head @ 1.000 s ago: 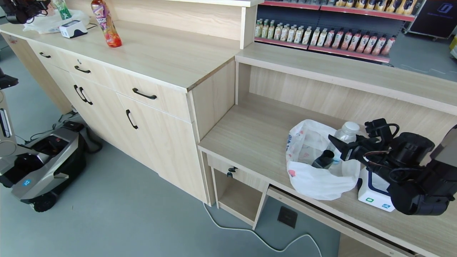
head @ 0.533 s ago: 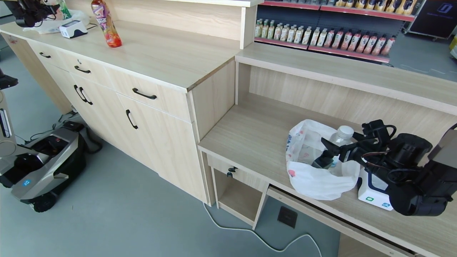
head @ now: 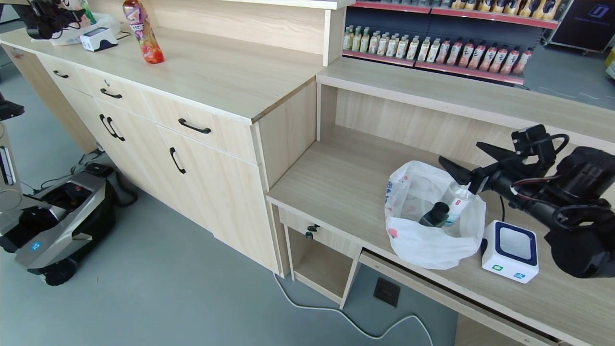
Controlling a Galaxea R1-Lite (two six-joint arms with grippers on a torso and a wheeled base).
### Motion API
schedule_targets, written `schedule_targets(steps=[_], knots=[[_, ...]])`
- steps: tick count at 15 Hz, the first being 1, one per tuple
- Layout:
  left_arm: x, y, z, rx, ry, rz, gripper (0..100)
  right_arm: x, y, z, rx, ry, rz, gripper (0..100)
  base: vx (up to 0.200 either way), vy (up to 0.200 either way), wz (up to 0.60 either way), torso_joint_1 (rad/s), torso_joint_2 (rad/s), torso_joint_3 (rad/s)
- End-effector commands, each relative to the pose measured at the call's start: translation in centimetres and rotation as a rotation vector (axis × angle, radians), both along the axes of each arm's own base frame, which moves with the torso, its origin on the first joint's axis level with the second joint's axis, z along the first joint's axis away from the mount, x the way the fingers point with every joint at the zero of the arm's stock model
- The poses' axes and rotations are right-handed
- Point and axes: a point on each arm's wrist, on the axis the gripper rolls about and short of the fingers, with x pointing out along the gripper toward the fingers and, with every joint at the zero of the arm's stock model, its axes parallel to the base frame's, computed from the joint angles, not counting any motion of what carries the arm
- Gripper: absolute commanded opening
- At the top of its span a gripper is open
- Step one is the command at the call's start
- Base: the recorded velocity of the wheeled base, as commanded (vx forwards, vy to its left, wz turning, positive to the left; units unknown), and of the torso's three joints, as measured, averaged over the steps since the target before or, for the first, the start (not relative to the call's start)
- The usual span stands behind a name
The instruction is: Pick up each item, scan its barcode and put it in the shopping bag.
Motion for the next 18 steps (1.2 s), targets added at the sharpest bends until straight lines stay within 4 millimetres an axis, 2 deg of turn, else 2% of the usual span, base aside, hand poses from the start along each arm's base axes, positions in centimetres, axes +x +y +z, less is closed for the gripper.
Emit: schedule_targets(steps=[1,2,5,6,8,10,12,15,18], knots=[[0.0,0.0,0.0,0.000,0.000,-0.001,100,-4.6,0.6,4.5,-0.133,-0.109,-0.009,100,0.000,0.000,0.00,0.000,0.00,0.000],[0.0,0.0,0.0,0.000,0.000,-0.001,100,-5.9,0.5,5.3,-0.225,-0.147,-0.032,100,0.000,0.000,0.00,0.000,0.00,0.000],[0.0,0.0,0.0,0.000,0.000,-0.001,100,-9.0,-0.6,7.6,-0.324,-0.259,0.003,100,0.000,0.000,0.00,0.000,0.00,0.000],[0.0,0.0,0.0,0.000,0.000,0.001,100,-10.0,-1.1,8.5,-0.345,-0.293,-0.004,100,0.000,0.000,-0.60,0.002,0.01,0.002],[0.0,0.0,0.0,0.000,0.000,-0.001,100,-10.9,-1.4,10.6,-0.348,-0.329,-0.039,100,0.000,0.000,-0.60,-0.005,0.00,0.002],[0.0,0.0,0.0,0.000,0.000,-0.001,100,-12.2,-2.0,13.1,-0.324,-0.296,-0.168,100,0.000,0.000,-0.60,0.005,0.01,0.000],[0.0,0.0,0.0,0.000,0.000,-0.001,100,-15.3,-2.5,15.3,-0.217,-0.197,-0.324,100,0.000,0.000,-0.60,0.005,0.00,0.002],[0.0,0.0,0.0,0.000,0.000,-0.001,100,-19.7,-3.3,15.1,-0.169,-0.076,-0.465,100,0.000,0.000,-0.60,0.002,0.00,0.002],[0.0,0.0,0.0,0.000,0.000,-0.001,100,-23.1,-3.2,12.5,-0.101,0.009,-0.575,100,0.000,0.000,-0.60,-0.001,0.00,0.002]])
